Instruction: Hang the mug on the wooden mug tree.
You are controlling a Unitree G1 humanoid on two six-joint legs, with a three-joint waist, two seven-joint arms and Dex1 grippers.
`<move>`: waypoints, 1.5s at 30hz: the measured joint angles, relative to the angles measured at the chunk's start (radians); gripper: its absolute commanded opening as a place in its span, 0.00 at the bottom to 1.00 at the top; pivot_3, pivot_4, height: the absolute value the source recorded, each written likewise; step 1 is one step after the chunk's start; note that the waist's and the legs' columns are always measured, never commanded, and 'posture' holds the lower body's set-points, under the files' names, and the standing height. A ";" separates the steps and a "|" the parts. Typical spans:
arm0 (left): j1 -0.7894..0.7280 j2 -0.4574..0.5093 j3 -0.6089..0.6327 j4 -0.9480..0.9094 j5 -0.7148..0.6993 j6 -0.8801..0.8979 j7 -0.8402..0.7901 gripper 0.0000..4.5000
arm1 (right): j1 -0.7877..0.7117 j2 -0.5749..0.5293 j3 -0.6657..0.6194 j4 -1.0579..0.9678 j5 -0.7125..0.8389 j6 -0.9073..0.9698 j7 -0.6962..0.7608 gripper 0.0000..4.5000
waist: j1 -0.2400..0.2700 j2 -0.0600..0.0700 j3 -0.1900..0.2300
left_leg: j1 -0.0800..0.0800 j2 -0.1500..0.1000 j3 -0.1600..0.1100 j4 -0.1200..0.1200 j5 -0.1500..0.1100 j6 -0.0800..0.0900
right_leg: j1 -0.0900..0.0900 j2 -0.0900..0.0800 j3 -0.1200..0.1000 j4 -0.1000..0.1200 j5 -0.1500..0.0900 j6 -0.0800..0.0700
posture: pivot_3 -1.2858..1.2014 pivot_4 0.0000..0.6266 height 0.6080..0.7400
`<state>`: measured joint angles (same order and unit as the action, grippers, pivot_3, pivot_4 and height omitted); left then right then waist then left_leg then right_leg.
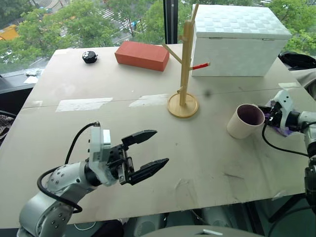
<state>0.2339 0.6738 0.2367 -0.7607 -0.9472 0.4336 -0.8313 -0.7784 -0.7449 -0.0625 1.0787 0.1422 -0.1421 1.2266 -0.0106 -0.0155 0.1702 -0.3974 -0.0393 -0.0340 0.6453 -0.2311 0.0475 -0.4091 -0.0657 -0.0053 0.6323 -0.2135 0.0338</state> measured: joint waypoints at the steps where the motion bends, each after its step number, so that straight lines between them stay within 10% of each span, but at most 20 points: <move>1: 0.003 0.001 0.003 -0.004 -0.001 0.000 0.002 1.00 | -0.002 0.004 0.000 0.004 0.000 0.000 0.000 0.08 | 0.000 0.000 0.000 | 0.000 0.000 0.000 0.000 0.000 0.000 | 0.000 0.000 0.000 0.000 0.000 0.000 | 0.52 0.24 1.00; 24: 0.072 -0.159 0.024 0.114 0.083 -0.194 -0.047 1.00 | -0.086 0.030 -0.020 -0.456 0.126 0.247 0.010 0.02 | -0.002 0.001 0.000 | 0.000 0.001 0.000 0.000 0.000 0.000 | -0.002 0.000 0.000 0.001 0.000 0.000 | 0.52 0.24 1.00; 45: 0.250 -0.269 0.024 0.133 0.131 -0.319 -0.098 1.00 | -0.593 0.197 0.172 -0.001 -0.097 0.137 0.138 0.02 | -0.005 0.004 0.002 | -0.002 0.000 0.000 -0.008 0.000 0.000 | -0.005 -0.002 0.000 -0.005 0.001 -0.001 | 0.52 0.24 1.00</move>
<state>0.4836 0.4046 0.2605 -0.6282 -0.8158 0.1143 -0.9290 -1.3714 -0.5484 0.1091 1.0776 0.0452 -0.0049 1.3648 -0.0155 -0.0119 0.1722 -0.3999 -0.0392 -0.0339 0.6371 -0.2314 0.0474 -0.4142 -0.0673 -0.0057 0.6272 -0.2126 0.0324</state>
